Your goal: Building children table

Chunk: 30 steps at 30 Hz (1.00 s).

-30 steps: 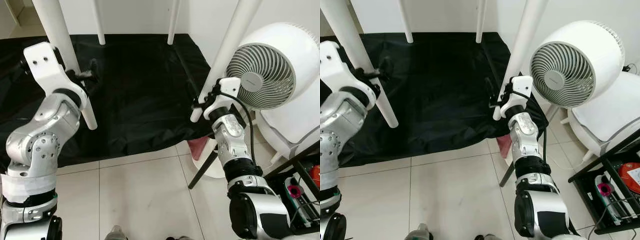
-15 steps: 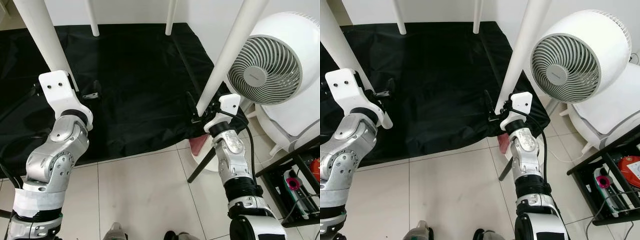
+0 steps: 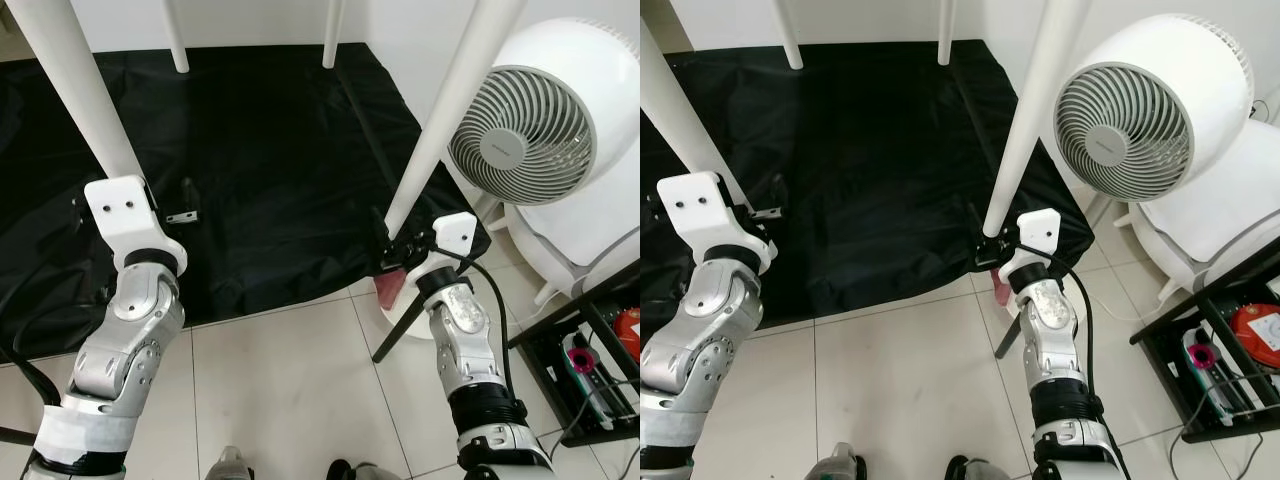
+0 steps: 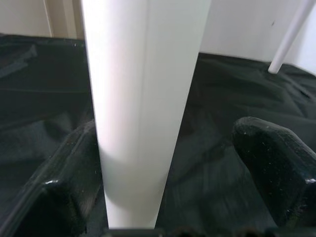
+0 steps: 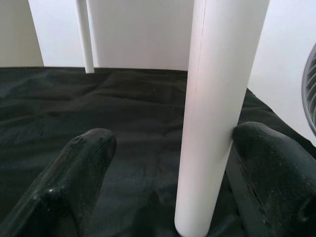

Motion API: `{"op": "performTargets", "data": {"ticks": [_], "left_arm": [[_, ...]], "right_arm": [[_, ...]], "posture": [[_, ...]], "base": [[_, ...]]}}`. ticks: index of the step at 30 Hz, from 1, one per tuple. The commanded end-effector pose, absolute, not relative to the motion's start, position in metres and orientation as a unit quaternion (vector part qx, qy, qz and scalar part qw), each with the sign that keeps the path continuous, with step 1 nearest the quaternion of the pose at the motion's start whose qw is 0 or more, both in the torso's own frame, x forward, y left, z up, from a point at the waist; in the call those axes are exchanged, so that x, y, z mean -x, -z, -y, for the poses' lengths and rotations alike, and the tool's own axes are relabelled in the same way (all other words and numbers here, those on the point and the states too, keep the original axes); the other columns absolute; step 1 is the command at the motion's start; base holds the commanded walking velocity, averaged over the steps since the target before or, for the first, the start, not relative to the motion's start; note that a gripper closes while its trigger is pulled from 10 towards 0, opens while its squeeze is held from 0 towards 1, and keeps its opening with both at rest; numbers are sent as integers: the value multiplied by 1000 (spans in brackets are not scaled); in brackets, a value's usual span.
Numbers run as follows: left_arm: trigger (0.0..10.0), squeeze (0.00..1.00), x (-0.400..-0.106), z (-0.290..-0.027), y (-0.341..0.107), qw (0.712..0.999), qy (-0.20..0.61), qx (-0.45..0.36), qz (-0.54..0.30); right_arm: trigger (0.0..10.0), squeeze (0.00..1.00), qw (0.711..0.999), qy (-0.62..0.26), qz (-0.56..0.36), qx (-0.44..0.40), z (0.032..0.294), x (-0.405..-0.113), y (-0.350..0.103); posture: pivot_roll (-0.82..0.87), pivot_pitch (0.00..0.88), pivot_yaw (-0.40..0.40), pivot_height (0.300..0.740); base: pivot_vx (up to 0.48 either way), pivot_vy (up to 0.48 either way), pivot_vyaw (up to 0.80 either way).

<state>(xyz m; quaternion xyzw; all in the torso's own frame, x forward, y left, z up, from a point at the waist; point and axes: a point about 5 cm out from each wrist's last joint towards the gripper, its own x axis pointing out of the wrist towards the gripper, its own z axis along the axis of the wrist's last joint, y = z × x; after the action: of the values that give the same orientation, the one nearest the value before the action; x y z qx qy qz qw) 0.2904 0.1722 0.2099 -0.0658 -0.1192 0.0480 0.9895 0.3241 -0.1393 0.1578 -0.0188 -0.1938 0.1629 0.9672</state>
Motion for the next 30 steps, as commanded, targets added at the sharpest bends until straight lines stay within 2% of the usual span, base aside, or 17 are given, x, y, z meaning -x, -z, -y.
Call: {"op": "performTargets", "data": {"ticks": [1, 12, 16, 24, 30], "left_arm": [[10000, 0, -287, -158, -209, 987, 87, 33, 134], [10000, 0, -270, -171, -201, 987, 66, -5, 145], [10000, 0, -253, -170, -175, 989, 79, -37, 116], [10000, 0, -260, -172, -171, 990, 71, -37, 117], [10000, 0, -259, -169, -160, 987, 99, -63, 112]], "right_arm": [[10000, 0, 968, -165, 189, 25, 140, -321, -155], [10000, 0, 973, -155, 170, 30, 147, -309, -142], [10000, 0, 980, -134, 144, 35, 157, -296, -127], [10000, 0, 983, -93, 158, 25, 160, -303, -135], [10000, 0, 986, -72, 147, 30, 162, -304, -131]], "posture": [[178, 157, -28, 740], [181, 148, -36, 740], [184, 144, -47, 740], [174, 140, -45, 740], [182, 137, -48, 740]], "base": [[0, 0, 0], [0, 0, 0], [0, 0, 0], [0, 0, 0], [0, 0, 0]]}}
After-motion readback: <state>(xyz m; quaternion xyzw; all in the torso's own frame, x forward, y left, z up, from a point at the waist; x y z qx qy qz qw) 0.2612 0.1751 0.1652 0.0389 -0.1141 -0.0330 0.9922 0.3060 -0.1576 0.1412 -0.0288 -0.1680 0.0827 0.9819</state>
